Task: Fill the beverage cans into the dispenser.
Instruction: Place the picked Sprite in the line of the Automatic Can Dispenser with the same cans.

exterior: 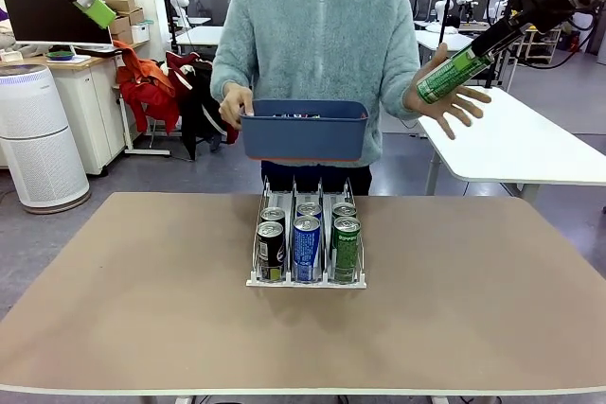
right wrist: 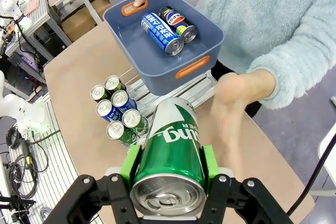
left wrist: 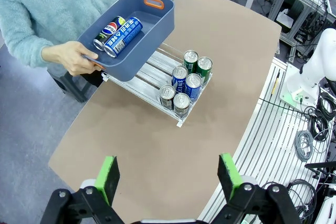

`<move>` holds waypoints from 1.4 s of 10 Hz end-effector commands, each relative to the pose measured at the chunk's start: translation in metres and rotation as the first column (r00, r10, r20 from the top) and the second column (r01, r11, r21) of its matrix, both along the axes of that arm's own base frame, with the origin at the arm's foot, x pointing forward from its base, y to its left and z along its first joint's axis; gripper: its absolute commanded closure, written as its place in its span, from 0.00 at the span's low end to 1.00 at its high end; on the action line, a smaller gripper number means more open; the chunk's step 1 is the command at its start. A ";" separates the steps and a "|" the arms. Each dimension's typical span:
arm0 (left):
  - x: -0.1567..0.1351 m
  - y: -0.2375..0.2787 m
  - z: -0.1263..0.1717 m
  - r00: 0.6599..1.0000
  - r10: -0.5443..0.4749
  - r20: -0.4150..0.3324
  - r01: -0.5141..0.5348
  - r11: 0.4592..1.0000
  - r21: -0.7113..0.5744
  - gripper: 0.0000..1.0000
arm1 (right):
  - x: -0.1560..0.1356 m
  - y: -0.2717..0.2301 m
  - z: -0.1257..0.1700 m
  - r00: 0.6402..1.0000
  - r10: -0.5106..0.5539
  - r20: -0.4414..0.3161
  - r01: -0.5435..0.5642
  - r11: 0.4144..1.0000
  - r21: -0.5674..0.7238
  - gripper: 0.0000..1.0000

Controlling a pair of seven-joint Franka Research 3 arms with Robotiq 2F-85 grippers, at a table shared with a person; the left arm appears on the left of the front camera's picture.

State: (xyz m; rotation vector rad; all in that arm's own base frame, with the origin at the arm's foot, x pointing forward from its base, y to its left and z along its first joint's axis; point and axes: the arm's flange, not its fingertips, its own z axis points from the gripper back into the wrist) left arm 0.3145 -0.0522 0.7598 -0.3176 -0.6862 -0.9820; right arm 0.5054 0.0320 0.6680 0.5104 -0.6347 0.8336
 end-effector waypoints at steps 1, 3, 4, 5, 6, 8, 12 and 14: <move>0.000 0.001 -0.001 1.000 0.001 -0.001 -0.001 1.000 0.010 0.00 | -0.001 0.000 0.002 1.000 0.003 0.007 -0.003 1.000 0.000 1.00; 0.000 0.001 -0.001 1.000 0.001 -0.001 -0.001 1.000 0.010 0.00 | -0.001 0.000 0.002 1.000 0.003 0.007 -0.003 1.000 0.000 1.00; 0.000 0.001 -0.001 1.000 0.001 -0.001 -0.001 1.000 0.010 0.00 | -0.001 0.000 0.002 1.000 0.003 0.007 -0.003 1.000 0.000 1.00; 0.000 0.001 -0.001 1.000 0.001 -0.001 -0.001 1.000 0.010 0.00 | -0.001 0.000 0.002 1.000 0.003 0.007 -0.003 1.000 0.000 1.00; 0.000 0.001 -0.001 1.000 0.001 -0.001 -0.001 1.000 0.010 0.00 | -0.001 0.000 0.002 1.000 0.003 0.007 -0.003 1.000 0.000 1.00; 0.000 0.001 -0.001 1.000 0.001 -0.001 -0.001 1.000 0.010 0.00 | -0.001 0.000 0.002 1.000 0.003 0.007 -0.003 1.000 0.000 1.00; 0.000 0.001 -0.001 1.000 0.001 -0.001 -0.001 1.000 0.010 0.00 | -0.001 0.000 0.002 1.000 0.003 0.007 -0.003 1.000 0.000 1.00; 0.000 0.001 -0.001 1.000 0.001 -0.001 -0.001 1.000 0.010 0.00 | -0.001 0.000 0.002 1.000 0.003 0.007 -0.003 1.000 0.000 1.00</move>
